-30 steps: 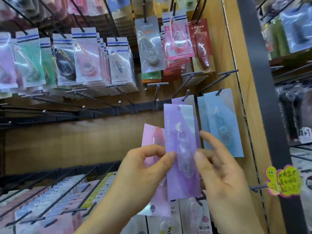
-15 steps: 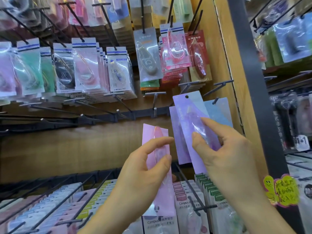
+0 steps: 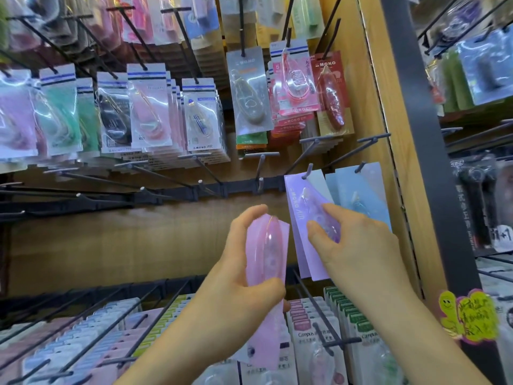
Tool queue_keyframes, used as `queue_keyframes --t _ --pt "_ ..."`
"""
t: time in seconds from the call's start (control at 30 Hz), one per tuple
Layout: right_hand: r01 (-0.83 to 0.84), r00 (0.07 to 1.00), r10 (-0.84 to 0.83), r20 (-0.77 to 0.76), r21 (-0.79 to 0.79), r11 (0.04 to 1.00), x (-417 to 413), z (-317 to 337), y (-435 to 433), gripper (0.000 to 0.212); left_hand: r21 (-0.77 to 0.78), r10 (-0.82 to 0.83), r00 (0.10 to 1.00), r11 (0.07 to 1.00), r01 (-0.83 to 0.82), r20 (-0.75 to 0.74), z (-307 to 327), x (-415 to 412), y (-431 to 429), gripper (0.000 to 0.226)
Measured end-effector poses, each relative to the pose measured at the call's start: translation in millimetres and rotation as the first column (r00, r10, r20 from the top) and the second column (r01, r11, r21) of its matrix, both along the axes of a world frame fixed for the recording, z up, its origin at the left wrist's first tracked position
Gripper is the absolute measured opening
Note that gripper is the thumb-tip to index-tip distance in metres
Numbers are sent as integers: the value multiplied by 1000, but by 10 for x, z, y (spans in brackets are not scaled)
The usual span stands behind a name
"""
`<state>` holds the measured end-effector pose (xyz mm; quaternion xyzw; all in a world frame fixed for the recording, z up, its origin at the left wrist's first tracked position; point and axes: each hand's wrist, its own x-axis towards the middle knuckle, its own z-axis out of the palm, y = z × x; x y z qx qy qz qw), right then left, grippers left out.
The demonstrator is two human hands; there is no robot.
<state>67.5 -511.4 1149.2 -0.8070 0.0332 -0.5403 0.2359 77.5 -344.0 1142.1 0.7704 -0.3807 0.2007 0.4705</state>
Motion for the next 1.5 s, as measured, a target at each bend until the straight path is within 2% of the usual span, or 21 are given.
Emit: queue_keyframes --t 0.13,0.23,0.3,0.33,0.37,0.4,0.43,0.47,0.5,0.53,0.57,0.67,0.77,0.83,0.97,1.1,1.17,1.23,1.33,1.4,1.5 --pt "174 980 -186 -76 -138 975 93 -3 7 42 -42 -29 997 999 26 -73 -48 60 33 95" --pt "202 975 -213 -63 -145 969 52 -73 24 30 -61 -39 991 998 31 -127 -45 80 85 71" --pt "176 983 -169 77 -95 980 -36 -178 0 30 -27 -65 993 998 62 -103 -37 94 157 46" --pt "63 983 -56 173 -33 997 -105 -237 -6 34 18 -78 993 997 79 -89 -35 107 199 38" --pt "-143 960 133 247 25 989 -174 -277 -5 38 73 -95 992 992 101 -85 -38 109 234 33" --pt "-362 907 338 249 57 930 -247 -292 0 41 123 -117 989 984 127 -89 -40 106 263 31" --pt "-514 854 500 146 89 853 -295 -297 15 48 160 -138 985 975 153 -100 -38 102 291 31" --pt "-579 814 580 15 99 809 -296 -315 22 58 177 -161 980 968 179 -113 -31 91 304 32" --pt "-604 789 609 -86 74 793 -278 -338 15 63 180 -176 977 964 196 -122 -26 81 316 34" --pt "-612 781 613 -116 47 789 -237 -362 -8 65 168 -180 977 966 198 -115 -16 71 324 35" --pt "-631 770 634 -75 62 773 -201 -386 -23 61 132 -165 982 976 176 -91 -6 75 335 35" --pt "-765 643 733 222 215 607 -139 -463 -77 45 -128 -102 992 988 93 -70 13 167 404 35" --pt "-797 604 699 384 306 520 -70 -547 -122 66 -413 -208 956 904 107 -208 23 271 464 27" --pt "-804 594 685 421 337 490 -44 -597 -113 73 -481 -249 934 871 101 -255 10 289 460 21" --pt "-815 578 677 456 355 458 -15 -648 -79 69 -470 -231 934 879 80 -273 -16 306 438 30" --pt "-805 593 676 437 338 487 -55 -648 -61 58 -451 -172 960 891 56 -221 7 290 414 25" --pt "-757 652 645 398 310 574 -83 -653 -49 58 -452 -140 974 891 44 -181 26 285 393 16" --pt "-671 737 599 314 239 702 -102 -676 -42 70 -461 -101 983 887 20 -152 45 287 379 24" --pt "-522 843 518 146 -10 853 -127 -719 -20 77 -456 -83 989 890 18 -123 63 281 332 29" --pt "-405 904 422 64 -185 895 -108 -725 -2 78 -461 -95 990 887 36 -106 77 274 281 27" --pt "-205 958 260 122 -342 917 -45 -726 40 67 -509 -138 989 856 90 -56 135 247 197 25"
